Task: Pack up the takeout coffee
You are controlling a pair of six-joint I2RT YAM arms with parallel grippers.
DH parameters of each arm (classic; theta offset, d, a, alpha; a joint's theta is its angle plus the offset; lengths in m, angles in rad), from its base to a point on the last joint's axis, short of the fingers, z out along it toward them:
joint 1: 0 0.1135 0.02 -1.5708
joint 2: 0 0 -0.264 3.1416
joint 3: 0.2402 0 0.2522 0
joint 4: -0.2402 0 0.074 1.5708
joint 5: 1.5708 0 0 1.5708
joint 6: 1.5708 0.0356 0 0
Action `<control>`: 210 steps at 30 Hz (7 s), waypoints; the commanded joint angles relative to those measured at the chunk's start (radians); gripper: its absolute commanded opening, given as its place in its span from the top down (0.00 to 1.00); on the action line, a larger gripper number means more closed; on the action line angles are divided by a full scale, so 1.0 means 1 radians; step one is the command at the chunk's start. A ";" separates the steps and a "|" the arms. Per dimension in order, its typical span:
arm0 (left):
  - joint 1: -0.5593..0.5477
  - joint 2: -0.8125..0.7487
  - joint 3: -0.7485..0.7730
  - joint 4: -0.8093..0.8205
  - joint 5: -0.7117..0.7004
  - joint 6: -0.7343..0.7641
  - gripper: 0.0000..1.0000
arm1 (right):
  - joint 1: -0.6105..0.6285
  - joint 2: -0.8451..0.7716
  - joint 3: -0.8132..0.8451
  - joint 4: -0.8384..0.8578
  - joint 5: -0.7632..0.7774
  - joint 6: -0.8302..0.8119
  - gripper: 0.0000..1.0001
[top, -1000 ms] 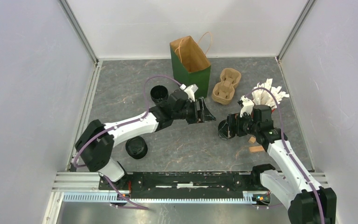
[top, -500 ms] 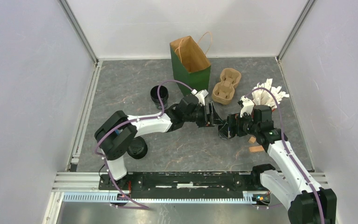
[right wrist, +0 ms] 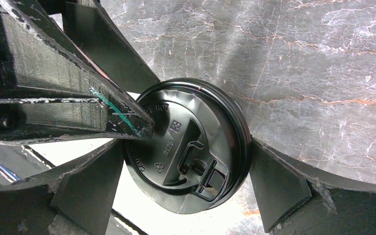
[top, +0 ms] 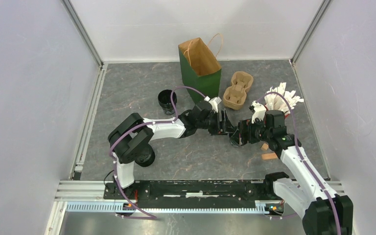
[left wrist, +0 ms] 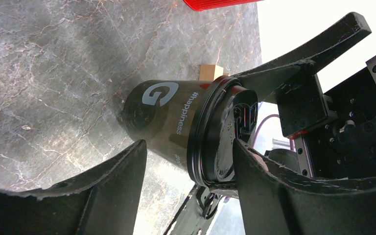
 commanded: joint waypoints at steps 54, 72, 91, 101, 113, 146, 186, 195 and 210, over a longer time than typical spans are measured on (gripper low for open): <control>-0.032 -0.046 0.102 -0.143 -0.014 0.068 0.38 | 0.002 -0.171 -0.194 0.262 0.018 0.012 0.09; -0.032 -0.020 0.178 -0.236 -0.017 0.164 0.29 | 0.003 -0.125 -0.065 0.103 0.166 0.007 0.02; -0.034 0.066 0.342 -0.404 0.016 0.283 0.28 | 0.003 -0.053 -0.021 0.074 0.196 0.055 0.02; -0.040 0.100 0.320 -0.363 0.050 0.273 0.28 | 0.003 -0.059 -0.051 0.087 0.173 0.064 0.02; -0.062 0.132 0.305 -0.368 0.004 0.267 0.32 | 0.003 -0.079 -0.055 0.029 0.146 0.048 0.02; -0.086 0.124 0.209 -0.313 -0.060 0.238 0.35 | 0.003 -0.114 0.024 -0.035 0.210 0.053 0.02; -0.051 -0.236 0.242 -0.418 -0.195 0.197 0.18 | 0.059 -0.302 0.181 -0.203 -0.017 0.046 0.31; 0.011 -0.488 0.277 -0.748 -0.529 0.331 0.13 | 0.138 -0.315 0.055 -0.094 -0.013 0.113 0.47; 0.087 -0.831 0.098 -1.005 -0.679 0.459 0.00 | 0.607 -0.075 0.046 0.004 0.361 0.144 0.53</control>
